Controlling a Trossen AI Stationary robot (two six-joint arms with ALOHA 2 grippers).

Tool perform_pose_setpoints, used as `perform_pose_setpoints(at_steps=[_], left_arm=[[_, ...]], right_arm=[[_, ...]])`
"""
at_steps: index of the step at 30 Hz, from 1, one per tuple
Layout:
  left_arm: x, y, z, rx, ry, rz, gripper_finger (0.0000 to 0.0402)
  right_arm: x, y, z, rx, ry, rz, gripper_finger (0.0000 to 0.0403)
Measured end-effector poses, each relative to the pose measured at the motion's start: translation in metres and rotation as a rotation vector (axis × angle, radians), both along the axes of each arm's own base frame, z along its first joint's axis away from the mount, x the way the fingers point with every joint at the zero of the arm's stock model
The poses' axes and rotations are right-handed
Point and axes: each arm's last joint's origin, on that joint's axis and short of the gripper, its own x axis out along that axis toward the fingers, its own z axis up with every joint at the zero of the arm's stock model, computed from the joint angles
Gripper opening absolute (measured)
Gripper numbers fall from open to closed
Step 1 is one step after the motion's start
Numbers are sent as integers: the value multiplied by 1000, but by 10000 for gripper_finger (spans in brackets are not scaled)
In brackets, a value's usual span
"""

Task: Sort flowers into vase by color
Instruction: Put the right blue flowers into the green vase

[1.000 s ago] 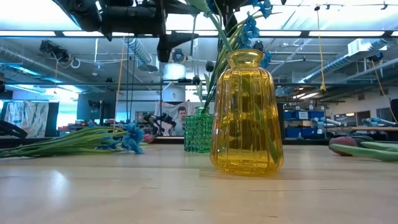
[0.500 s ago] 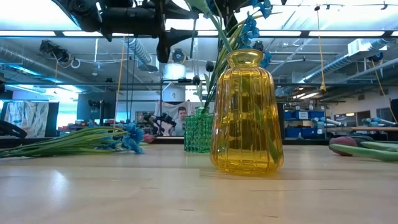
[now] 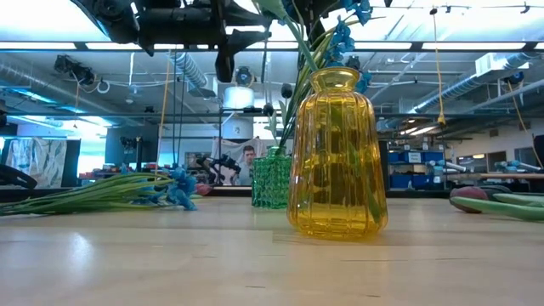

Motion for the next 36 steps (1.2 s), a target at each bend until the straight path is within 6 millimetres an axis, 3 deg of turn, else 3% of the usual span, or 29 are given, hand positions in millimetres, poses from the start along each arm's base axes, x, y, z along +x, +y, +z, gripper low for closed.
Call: perform_pose_setpoints(at_steps=[10, 23, 29, 36], left_arm=[[0, -1, 0, 26, 0, -24, 18], [0, 0, -4, 32, 37, -14, 12], [-1, 4, -9, 50, 95, 0, 12], [-6, 19, -9, 121, 95, 58, 12]], right_arm=[[0, 0, 0, -6, 3, 4, 24], [-3, -4, 1, -70, 12, 3, 139], [-24, -14, 10, -71, 64, -37, 196], [-65, -25, 30, -75, 96, -107, 236]])
